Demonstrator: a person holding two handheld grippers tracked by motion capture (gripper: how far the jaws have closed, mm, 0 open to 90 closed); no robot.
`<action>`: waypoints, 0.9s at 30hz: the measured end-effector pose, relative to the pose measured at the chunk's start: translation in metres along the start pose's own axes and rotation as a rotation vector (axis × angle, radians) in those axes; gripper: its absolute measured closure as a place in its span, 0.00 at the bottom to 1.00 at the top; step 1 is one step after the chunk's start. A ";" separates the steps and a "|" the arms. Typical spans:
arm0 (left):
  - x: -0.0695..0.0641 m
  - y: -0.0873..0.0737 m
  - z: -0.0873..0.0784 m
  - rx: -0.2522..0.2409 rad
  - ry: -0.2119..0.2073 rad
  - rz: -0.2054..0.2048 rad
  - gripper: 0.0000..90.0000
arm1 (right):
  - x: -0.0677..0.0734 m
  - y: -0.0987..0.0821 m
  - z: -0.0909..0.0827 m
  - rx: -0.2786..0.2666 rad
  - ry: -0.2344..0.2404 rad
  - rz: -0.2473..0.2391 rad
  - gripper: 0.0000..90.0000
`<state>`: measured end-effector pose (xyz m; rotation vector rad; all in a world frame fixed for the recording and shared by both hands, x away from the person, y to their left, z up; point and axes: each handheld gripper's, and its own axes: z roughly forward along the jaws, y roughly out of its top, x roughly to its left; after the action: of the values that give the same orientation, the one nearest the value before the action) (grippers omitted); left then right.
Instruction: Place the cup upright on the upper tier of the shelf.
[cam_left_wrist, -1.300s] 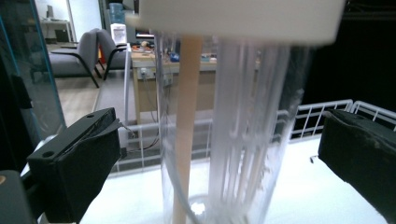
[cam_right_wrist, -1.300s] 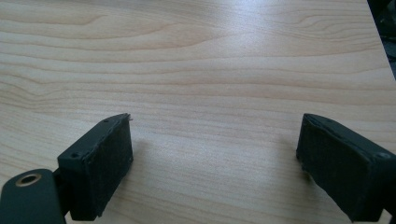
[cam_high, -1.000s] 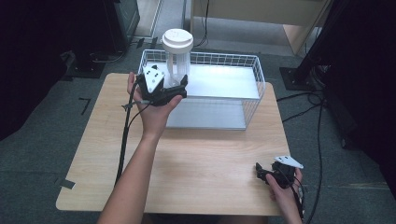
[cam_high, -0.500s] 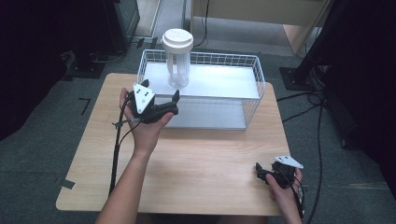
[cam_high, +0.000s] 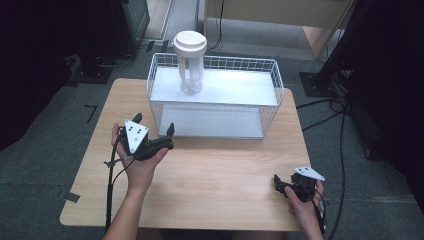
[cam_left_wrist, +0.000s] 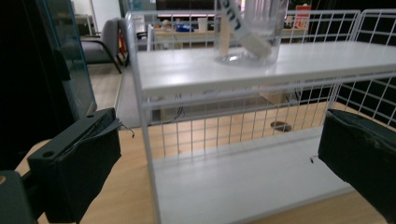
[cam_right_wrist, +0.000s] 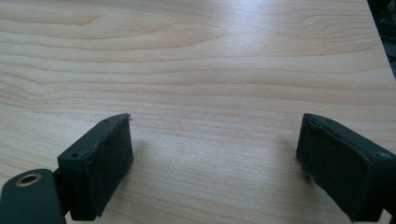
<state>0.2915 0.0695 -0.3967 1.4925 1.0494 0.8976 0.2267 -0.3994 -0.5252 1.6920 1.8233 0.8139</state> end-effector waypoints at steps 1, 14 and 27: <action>0.002 -0.004 -0.002 0.003 0.006 -0.006 0.00 | 0.000 0.000 0.000 0.000 0.000 0.000 0.12; 0.024 -0.050 -0.036 0.067 0.051 -0.093 0.00 | 0.000 0.000 0.000 0.000 0.000 0.002 0.12; 0.068 -0.100 -0.077 0.223 0.178 -0.173 0.00 | 0.000 0.000 0.000 -0.001 0.000 0.003 0.12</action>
<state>0.2275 0.1646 -0.4820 1.4956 1.4259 0.8218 0.2267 -0.3991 -0.5252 1.6943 1.8206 0.8156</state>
